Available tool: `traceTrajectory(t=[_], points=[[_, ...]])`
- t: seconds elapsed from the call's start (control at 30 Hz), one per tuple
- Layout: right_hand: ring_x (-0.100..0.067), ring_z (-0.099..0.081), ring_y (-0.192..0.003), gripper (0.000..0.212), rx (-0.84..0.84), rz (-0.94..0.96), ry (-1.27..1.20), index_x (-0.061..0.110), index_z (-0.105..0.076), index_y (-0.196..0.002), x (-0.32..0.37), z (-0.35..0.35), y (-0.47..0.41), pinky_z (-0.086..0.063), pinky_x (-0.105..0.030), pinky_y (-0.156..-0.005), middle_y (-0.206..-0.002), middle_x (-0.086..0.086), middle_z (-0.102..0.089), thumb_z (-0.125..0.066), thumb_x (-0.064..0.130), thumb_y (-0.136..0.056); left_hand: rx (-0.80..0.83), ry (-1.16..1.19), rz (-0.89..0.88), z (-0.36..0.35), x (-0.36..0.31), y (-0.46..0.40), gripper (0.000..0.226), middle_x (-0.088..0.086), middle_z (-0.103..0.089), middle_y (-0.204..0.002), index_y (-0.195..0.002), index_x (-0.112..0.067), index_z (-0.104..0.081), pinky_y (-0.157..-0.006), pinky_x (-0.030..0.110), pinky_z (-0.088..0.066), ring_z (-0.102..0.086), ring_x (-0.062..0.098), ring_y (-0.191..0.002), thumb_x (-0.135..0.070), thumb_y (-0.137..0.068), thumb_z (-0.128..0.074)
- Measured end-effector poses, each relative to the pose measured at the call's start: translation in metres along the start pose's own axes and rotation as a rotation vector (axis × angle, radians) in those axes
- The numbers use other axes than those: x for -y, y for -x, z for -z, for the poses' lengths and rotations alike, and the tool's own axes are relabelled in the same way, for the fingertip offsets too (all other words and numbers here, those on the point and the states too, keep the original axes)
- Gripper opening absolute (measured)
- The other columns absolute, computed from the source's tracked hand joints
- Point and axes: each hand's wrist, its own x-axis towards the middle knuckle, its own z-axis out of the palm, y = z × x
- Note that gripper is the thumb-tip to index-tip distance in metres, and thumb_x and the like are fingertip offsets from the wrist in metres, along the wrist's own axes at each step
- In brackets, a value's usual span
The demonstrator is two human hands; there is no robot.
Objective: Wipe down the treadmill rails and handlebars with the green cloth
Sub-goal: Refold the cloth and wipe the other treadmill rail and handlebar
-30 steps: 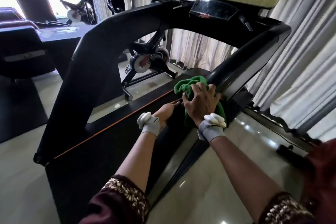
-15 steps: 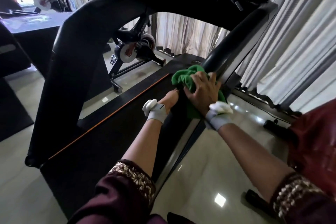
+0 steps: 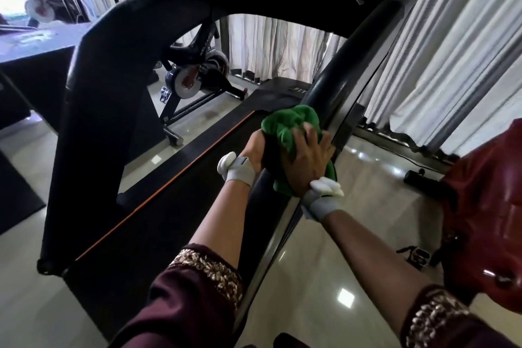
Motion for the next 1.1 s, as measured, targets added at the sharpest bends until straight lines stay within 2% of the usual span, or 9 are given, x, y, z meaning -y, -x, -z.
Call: traceTrajectory(t=[0.17, 0.37, 0.53, 0.6, 0.7, 0.77, 0.9, 1.0, 1.1], points=[[-0.035, -0.039, -0.106, 0.036, 0.027, 0.28, -0.004, 0.026, -0.048, -0.111, -0.013, 0.0, 0.037, -0.046, -0.048, -0.077, -0.127, -0.004, -0.039, -0.052, 0.041, -0.079, 0.046, 0.107, 0.082, 0.005, -0.003, -0.003, 0.063, 0.009, -0.07, -0.088, -0.101, -0.012, -0.067, -0.08, 0.031, -0.05, -0.064, 0.021, -0.083, -0.06, -0.095, -0.026], [-0.034, -0.037, -0.108, 0.039, 0.017, 0.135, -0.023, 0.028, -0.048, -0.112, 0.001, 0.002, 0.033, -0.044, -0.048, -0.078, -0.127, -0.003, -0.039, -0.053, 0.043, -0.077, 0.12, -0.024, 0.097, -0.002, -0.013, 0.0, 0.039, 0.004, -0.072, -0.067, -0.084, -0.011, -0.066, -0.059, 0.02, -0.055, -0.069, 0.013, -0.058, -0.042, -0.096, -0.045], [-0.034, -0.038, -0.105, 0.044, 0.037, 0.36, -0.011, 0.029, -0.048, -0.109, -0.009, 0.001, 0.046, -0.047, -0.051, -0.076, -0.125, -0.003, -0.039, -0.065, 0.038, -0.07, 0.026, -0.258, 0.121, -0.002, -0.014, -0.008, 0.042, 0.013, -0.067, -0.093, -0.091, -0.009, -0.066, -0.085, 0.033, -0.05, -0.063, 0.024, -0.083, -0.05, -0.084, -0.06], [-0.034, -0.037, -0.107, 0.043, 0.035, 0.266, 0.0, 0.029, -0.048, -0.111, -0.008, 0.003, 0.03, -0.045, -0.05, -0.079, -0.126, -0.003, -0.038, -0.061, 0.038, -0.071, -0.01, -0.306, 0.081, -0.004, -0.017, -0.008, 0.056, 0.016, -0.067, -0.108, -0.101, -0.006, -0.067, -0.094, 0.033, -0.048, -0.063, 0.03, -0.096, -0.057, -0.078, -0.059], [-0.035, -0.037, -0.108, 0.041, 0.014, 0.081, -0.046, 0.029, -0.051, -0.111, 0.008, 0.001, 0.049, -0.044, -0.051, -0.079, -0.125, -0.004, -0.04, -0.06, 0.04, -0.073, -0.01, -0.456, 0.026, -0.006, -0.024, -0.003, 0.082, 0.011, -0.055, -0.137, -0.132, -0.006, -0.055, -0.113, 0.036, -0.037, -0.053, 0.027, -0.126, -0.067, -0.077, -0.049], [-0.036, -0.038, -0.106, 0.035, 0.044, 0.223, -0.051, 0.029, -0.06, -0.106, 0.013, -0.002, 0.079, -0.048, -0.056, -0.075, -0.122, -0.004, -0.041, -0.061, 0.04, -0.073, 0.032, -0.539, -0.003, -0.008, -0.028, -0.001, 0.071, 0.004, -0.047, -0.146, -0.139, -0.013, -0.047, -0.115, 0.034, -0.031, -0.045, 0.022, -0.133, -0.063, -0.091, -0.034], [-0.037, -0.038, -0.105, 0.035, 0.151, 0.462, -0.036, 0.026, -0.069, -0.099, -0.01, 0.001, 0.071, -0.048, -0.061, -0.071, -0.122, -0.006, -0.04, -0.049, 0.041, -0.074, 0.081, -0.417, 0.109, -0.005, -0.025, -0.011, 0.077, 0.003, -0.064, -0.126, -0.131, -0.008, -0.055, -0.095, 0.027, -0.046, -0.062, 0.017, -0.111, -0.065, -0.094, -0.02], [-0.035, -0.038, -0.106, 0.039, 0.059, 0.226, -0.04, 0.028, -0.053, -0.109, -0.01, 0.003, 0.031, -0.046, -0.05, -0.079, -0.125, -0.005, -0.038, -0.055, 0.04, -0.072, 0.122, -0.318, 0.158, -0.007, -0.026, -0.014, 0.076, 0.005, -0.074, -0.069, -0.092, -0.006, -0.061, -0.057, 0.017, -0.055, -0.071, 0.013, -0.06, -0.061, -0.096, -0.009], [-0.036, -0.038, -0.107, 0.039, 0.019, 0.187, -0.056, 0.031, -0.049, -0.111, 0.003, 0.002, 0.054, -0.047, -0.053, -0.079, -0.125, -0.005, -0.039, -0.053, 0.043, -0.074, 0.127, -0.369, 0.125, -0.01, -0.028, -0.017, 0.085, 0.013, -0.069, -0.101, -0.11, -0.005, -0.062, -0.079, 0.027, -0.051, -0.066, 0.023, -0.092, -0.067, -0.092, -0.007]])
